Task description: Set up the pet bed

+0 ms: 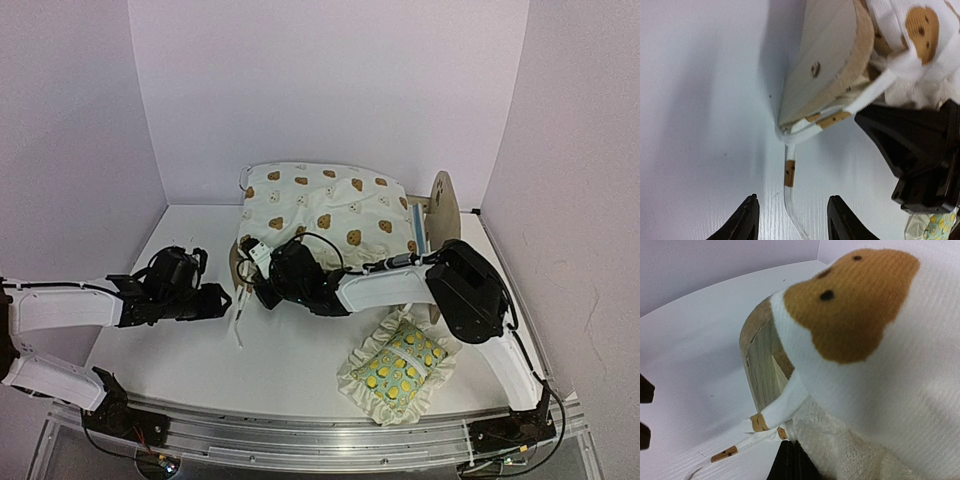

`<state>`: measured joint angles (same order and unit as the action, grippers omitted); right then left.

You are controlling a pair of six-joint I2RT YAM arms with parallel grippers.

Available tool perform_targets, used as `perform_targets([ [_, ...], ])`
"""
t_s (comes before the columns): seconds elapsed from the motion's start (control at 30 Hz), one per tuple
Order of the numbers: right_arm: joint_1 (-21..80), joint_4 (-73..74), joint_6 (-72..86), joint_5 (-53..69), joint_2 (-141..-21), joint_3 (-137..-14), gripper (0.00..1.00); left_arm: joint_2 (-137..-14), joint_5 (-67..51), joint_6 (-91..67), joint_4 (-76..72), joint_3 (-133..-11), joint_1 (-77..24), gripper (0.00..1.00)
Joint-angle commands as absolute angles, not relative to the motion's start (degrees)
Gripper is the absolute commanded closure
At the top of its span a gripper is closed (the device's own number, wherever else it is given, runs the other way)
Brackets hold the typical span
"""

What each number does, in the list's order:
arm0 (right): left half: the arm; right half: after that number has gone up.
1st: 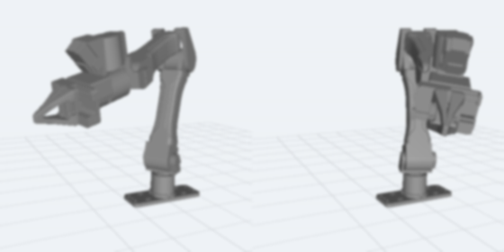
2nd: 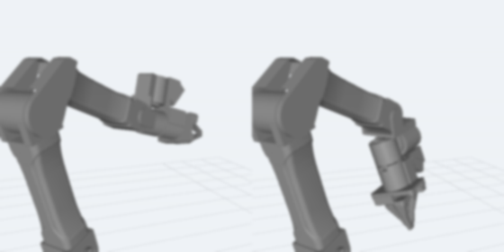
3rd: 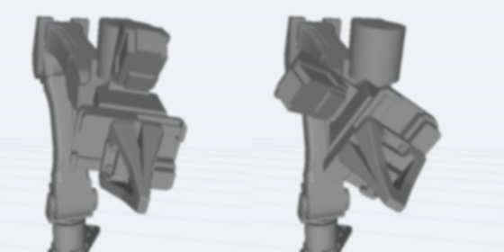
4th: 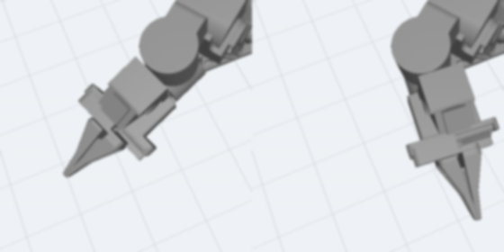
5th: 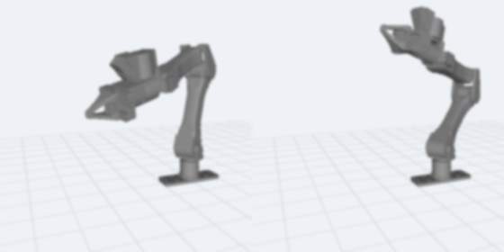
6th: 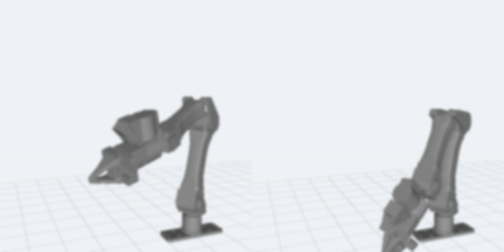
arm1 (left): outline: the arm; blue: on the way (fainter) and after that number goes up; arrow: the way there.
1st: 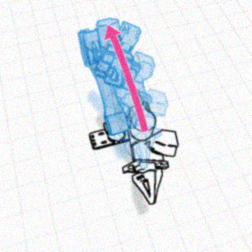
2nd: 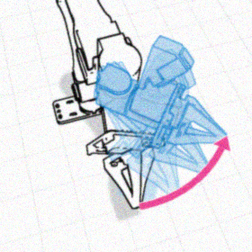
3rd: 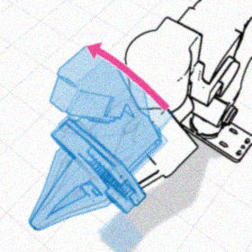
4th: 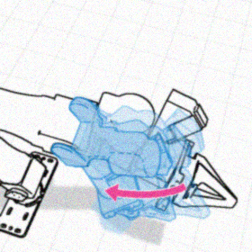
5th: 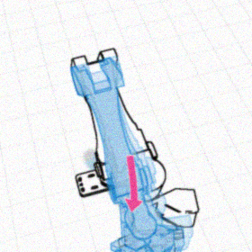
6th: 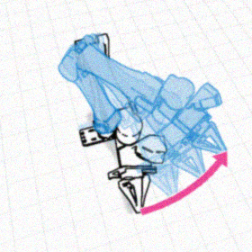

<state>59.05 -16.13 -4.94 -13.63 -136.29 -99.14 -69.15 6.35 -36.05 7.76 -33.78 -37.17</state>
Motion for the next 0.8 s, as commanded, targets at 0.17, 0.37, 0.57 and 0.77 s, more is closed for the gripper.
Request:
perform_targets([
  [0.17,59.2,-19.0,-3.2,-12.3,-139.7,-104.4,1.00,-71.8,9.0,-36.2,2.4,-38.5,-31.6,0.52],
  [0.37,59.2,-22.9,-2.2,-10.4,-140.4,-103.6,1.00,-78.2,2.5,-35.1,-3.8,-39.3,-27.2,0.54],
  [0.57,59.3,-30.2,-2.0,-8.4,-141.1,-100.8,1.00,-83.0,-4.5,-33.4,-8.7,-40.0,-24.5,0.54],
  [0.77,59.2,-34.5,-2.3,-7.0,-142.0,-100.3,1.00,-87.3,-6.5,-32.6,-9.9,-42.2,-23.7,0.55],
])
